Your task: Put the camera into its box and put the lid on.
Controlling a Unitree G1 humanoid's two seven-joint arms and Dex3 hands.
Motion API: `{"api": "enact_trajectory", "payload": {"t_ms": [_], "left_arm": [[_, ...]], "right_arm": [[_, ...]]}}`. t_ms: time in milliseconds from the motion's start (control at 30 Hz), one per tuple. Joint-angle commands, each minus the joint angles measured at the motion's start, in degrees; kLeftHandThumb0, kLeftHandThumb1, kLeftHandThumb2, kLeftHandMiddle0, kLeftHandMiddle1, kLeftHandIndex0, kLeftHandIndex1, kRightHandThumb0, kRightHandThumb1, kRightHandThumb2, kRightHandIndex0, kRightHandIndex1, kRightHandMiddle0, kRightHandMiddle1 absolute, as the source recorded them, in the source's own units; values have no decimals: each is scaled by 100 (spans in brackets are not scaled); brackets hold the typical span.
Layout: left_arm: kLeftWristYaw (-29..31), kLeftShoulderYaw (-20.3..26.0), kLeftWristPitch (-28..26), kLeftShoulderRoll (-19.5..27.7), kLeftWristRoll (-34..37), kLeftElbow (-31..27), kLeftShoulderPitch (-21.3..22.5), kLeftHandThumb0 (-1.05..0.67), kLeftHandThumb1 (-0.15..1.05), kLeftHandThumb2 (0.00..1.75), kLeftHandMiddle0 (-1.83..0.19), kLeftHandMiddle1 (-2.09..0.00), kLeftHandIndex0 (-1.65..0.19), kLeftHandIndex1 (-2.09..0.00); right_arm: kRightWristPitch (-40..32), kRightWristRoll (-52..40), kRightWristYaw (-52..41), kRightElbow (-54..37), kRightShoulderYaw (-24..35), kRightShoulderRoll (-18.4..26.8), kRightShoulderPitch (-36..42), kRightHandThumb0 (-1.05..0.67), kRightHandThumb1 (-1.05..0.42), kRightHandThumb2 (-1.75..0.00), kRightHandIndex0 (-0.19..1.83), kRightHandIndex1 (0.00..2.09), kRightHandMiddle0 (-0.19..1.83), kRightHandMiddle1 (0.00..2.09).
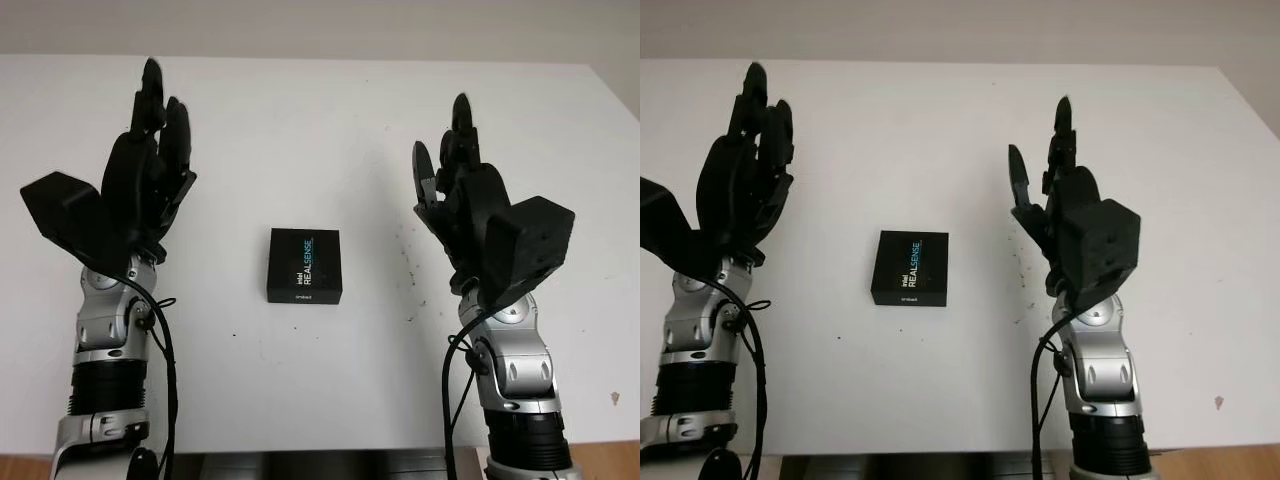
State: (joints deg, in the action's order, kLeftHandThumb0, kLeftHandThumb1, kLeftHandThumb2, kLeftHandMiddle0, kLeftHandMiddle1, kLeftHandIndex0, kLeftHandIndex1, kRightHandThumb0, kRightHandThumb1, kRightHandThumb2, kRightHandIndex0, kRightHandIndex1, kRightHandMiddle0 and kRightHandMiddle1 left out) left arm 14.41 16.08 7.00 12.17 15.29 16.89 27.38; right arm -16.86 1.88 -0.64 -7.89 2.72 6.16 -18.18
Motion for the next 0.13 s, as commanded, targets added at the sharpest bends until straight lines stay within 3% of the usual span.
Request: {"api": "enact_trajectory", "payload": {"t_ms": [0,100], "left_arm": [[34,17,137,-60,69,59,-60,-74,105,65,19,0,19,0],[-20,-8,152,-97,84,25,-148,-75,105,65,19,0,19,0]], "right_arm": [[-59,-13,-67,-22,38,107,21,-82,-105,-59,-19,0,-19,0],[17,-67,-109,8,103,123,50,-81,-105,-60,-19,0,-19,0]]}}
